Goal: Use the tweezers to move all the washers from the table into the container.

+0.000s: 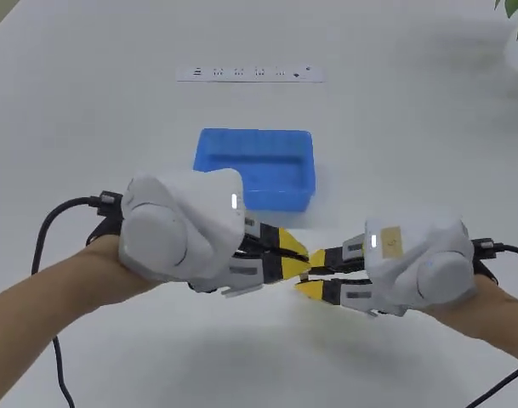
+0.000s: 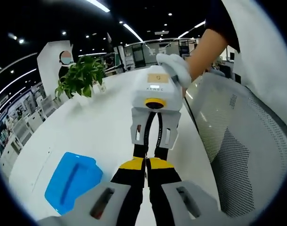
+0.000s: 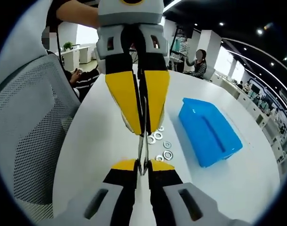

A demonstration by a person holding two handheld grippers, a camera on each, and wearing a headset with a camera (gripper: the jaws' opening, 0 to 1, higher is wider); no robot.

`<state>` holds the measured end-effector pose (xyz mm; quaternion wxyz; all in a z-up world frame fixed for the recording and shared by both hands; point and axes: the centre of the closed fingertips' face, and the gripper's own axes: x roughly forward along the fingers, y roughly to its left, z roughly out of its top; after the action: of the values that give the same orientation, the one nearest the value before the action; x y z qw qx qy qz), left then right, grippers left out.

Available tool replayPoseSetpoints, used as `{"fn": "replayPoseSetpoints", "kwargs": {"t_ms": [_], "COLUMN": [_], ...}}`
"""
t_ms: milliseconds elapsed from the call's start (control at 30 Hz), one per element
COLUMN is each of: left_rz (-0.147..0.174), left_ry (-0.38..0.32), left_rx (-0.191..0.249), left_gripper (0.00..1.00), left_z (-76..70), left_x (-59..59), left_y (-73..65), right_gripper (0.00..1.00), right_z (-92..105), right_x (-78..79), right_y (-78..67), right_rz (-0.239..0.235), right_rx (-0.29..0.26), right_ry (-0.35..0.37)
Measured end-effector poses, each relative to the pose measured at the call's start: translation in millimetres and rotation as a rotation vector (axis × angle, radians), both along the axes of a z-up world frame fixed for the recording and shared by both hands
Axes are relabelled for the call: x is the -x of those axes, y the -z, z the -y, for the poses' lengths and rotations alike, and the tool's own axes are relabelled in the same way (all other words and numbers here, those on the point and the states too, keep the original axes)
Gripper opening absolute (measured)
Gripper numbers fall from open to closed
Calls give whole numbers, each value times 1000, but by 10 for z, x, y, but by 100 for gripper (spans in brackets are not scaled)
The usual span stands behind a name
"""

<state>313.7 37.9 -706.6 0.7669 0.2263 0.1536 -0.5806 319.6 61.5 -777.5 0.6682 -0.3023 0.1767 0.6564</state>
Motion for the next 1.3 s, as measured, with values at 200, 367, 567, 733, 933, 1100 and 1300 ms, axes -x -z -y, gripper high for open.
{"fn": "replayPoseSetpoints", "kwargs": {"t_ms": [200,367,567,733,933,1100,1300], "left_rz": [-27,1,-2,-6,-7,-12,-9], "left_ry": [13,20,34,24,-21,-59,-89], "left_rx": [67,72,82,82,101,109,108], "left_gripper": [5,5,5,5,5,5,5], "left_z": [155,198,85,7,-101,-205,-300], "left_x": [39,41,71,98,89,147,197], "left_y": [-4,-15,-34,-34,-63,-64,-86], "right_gripper": [8,8,8,10,13,19,24], "right_z": [47,54,-17,-103,-133,-133,-127], "right_x": [40,27,69,92,115,95,132], "right_y": [14,10,-1,-3,-40,-115,-91], "right_rz": [-30,-29,-12,10,24,22,8], "right_rx": [-15,-12,-1,0,11,-16,-13], "right_ry": [-6,5,0,3,1,36,46]}}
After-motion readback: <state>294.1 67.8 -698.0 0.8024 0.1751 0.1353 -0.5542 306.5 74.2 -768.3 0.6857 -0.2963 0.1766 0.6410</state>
